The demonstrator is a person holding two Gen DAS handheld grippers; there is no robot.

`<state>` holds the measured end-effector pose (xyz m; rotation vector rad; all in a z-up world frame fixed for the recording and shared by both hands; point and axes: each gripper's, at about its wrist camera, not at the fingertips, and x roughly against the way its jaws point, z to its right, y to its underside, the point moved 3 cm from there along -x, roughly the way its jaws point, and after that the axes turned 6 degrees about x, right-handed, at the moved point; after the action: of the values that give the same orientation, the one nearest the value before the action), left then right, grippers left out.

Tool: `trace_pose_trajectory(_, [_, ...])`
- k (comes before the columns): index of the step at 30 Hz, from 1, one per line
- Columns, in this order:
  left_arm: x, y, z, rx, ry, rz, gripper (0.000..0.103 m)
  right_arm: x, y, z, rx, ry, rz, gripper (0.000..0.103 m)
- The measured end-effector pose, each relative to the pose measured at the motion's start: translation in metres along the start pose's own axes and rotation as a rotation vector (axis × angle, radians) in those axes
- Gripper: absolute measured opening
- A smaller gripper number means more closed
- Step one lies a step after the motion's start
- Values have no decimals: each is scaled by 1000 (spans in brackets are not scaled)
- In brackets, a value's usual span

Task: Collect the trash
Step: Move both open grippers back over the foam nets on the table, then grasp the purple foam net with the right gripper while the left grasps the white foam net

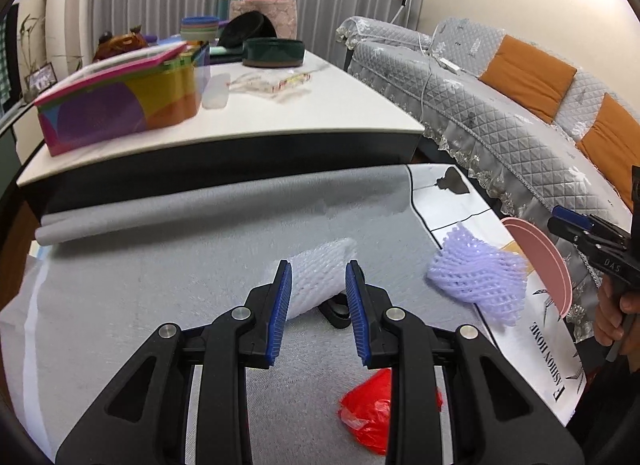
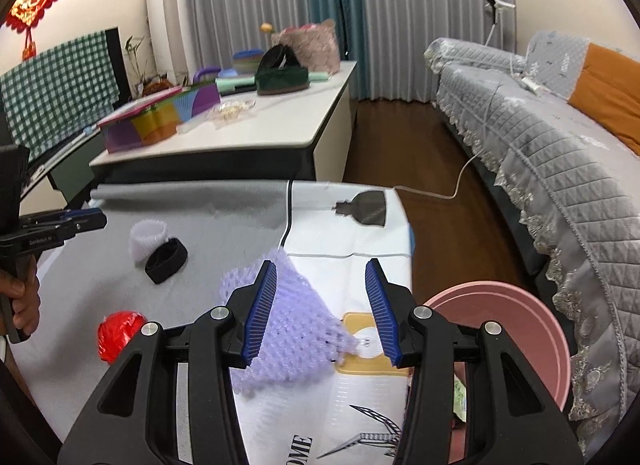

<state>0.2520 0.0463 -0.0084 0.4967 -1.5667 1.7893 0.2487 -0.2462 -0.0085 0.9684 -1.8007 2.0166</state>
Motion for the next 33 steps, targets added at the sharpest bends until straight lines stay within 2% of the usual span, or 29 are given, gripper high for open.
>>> trace_pose_trajectory(3, [-11,3,0,-15,-1,-17,28,-16,3,-3,6,-3,-37,47])
trace_pose_trajectory(6, [-23,5,0,-26,5,-41,31,-31,7,-7,17,-11,-80,55])
trace_pose_trajectory(7, [-26,5,1,-31,1,-43,34,-35,8,-8,23,-12,-89,55])
trace_pose_trajectory(9, [-30,3,0,-36,6,-42,49,-42,11,-10,34,-18,-108,55])
trace_pose_trajectory(14, [-39,4,1,-44,18,-62,54,-58,18,-15,55,-23,-156,55])
trace_pose_trajectory(25, [-53,9,0,-62,-13,-98,54,-74,29,-16,81,-12,-222,55])
trace_pose_trajectory(30, [-53,8,-2,-57,-21,-103,46,-75,31,-19,95,-15,-232,55])
trace_pose_trajectory(33, [-54,9,-3,-56,-28,-109,41,-76,31,-20,105,-14,-236,48])
